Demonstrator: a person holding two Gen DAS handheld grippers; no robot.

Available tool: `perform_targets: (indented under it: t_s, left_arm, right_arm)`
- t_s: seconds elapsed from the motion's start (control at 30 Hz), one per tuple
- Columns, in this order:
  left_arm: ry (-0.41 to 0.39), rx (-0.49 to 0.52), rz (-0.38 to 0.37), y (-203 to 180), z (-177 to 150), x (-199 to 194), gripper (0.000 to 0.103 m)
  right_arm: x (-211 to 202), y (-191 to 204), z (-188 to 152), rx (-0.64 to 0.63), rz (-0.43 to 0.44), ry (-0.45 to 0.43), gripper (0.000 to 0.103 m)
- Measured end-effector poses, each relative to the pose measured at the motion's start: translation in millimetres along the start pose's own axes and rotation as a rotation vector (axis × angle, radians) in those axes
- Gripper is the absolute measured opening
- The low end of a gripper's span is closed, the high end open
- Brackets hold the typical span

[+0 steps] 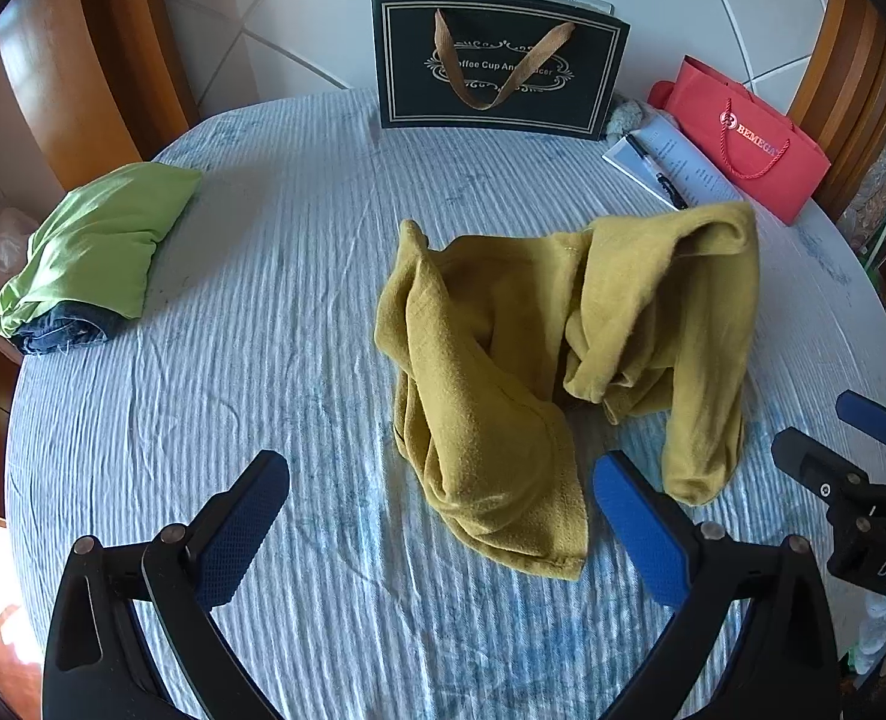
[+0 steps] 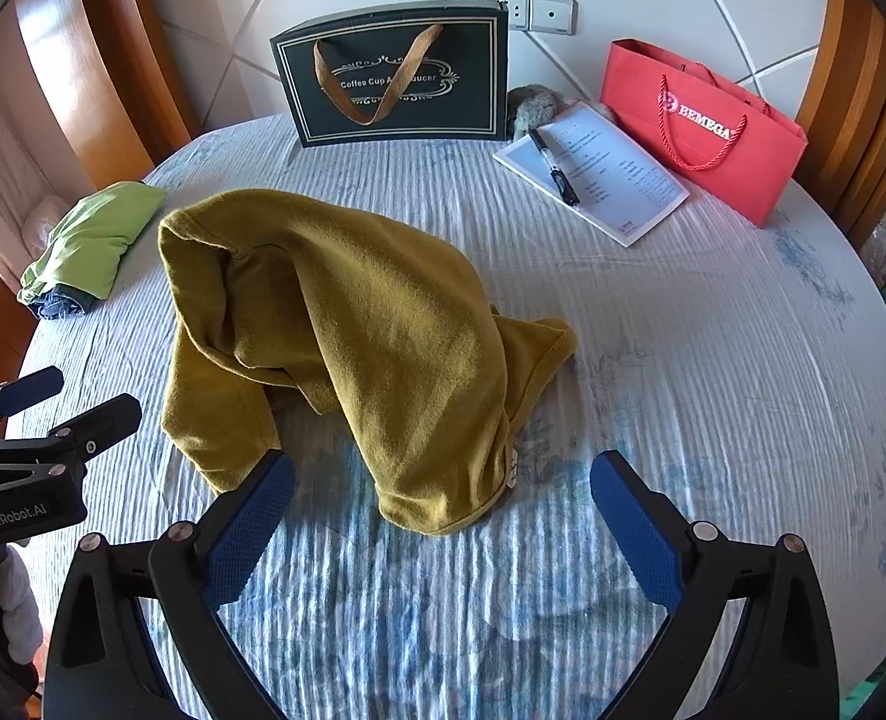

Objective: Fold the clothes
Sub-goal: 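Grasp the yellow sweatshirt with both grippers and lift it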

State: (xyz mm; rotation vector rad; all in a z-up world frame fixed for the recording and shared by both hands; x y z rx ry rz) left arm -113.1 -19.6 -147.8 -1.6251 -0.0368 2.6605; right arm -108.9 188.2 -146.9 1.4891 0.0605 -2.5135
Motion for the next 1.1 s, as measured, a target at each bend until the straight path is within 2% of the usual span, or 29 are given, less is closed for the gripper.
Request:
perform_targets:
  t_s: [0.03,0.2,0.23,0.3,0.37,0.4,0.47,0.5,0.53,0.57,0.67,0.83,0.97,1.0,1.1]
  left_arm:
    - [0.007,0.001,-0.002,0,1,8,0.099]
    - [0.051,0.019,-0.009,-2,8,44,0.094]
    - [0.058,0.025,-0.010,-3,9,49,0.090]
    - [0.088,0.027,-0.035,-6,10,59,0.062]
    - [0.126,0.016,-0.084,-7,9,67,0.025]
    - [0.132,0.013,-0.098,-7,9,68,0.019]
    - [0.135,0.015,-0.114,-8,8,67,0.012]
    - [0.126,0.022,-0.113,-8,9,63,0.010]
    - [0.118,0.028,-0.114,-7,9,59,0.008]
    - [0.106,0.032,-0.113,-7,11,53,0.008]
    - [0.052,0.041,-0.106,-3,17,27,0.007]
    - [-0.067,0.054,-0.090,13,33,-32,0.007]
    - [-0.101,0.054,-0.102,30,35,-64,0.007]
    - [-0.099,0.057,-0.096,32,34,-65,0.007]
    - [-0.040,0.051,-0.106,32,22,-51,0.007]
  right_arm:
    - [9,0,2,0.000,0.009,0.012,0.083]
    - [50,4,9,-0.006,0.044,0.077,0.083]
    - [57,5,10,-0.009,0.047,0.090,0.083]
    - [68,7,10,-0.017,0.048,0.112,0.080]
    - [78,9,9,-0.026,0.041,0.128,0.061]
    - [80,10,9,-0.028,0.044,0.131,0.056]
    - [80,9,8,-0.031,0.046,0.127,0.034]
    - [77,8,8,-0.033,0.039,0.119,0.027]
    - [75,7,8,-0.034,0.032,0.111,0.015]
    - [70,5,9,-0.032,0.026,0.098,0.013]
    - [47,-10,13,-0.011,-0.005,0.037,0.012]
    - [-23,-52,23,0.054,-0.108,-0.133,0.011]
    - [-81,-90,19,0.105,-0.217,-0.234,0.011]
    - [-90,-100,16,0.121,-0.244,-0.245,0.011]
    - [-85,-123,-9,0.164,-0.263,-0.153,0.013]
Point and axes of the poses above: each gripper's, at about its wrist camera, not at the fingertips, and x roughly the way its jaws point, y to its left, z to its top, the point moved 3 cm from there along x, roughly the way its jaws point, and after that the axes turned 1 degree about -x, right-handed, at the moved point
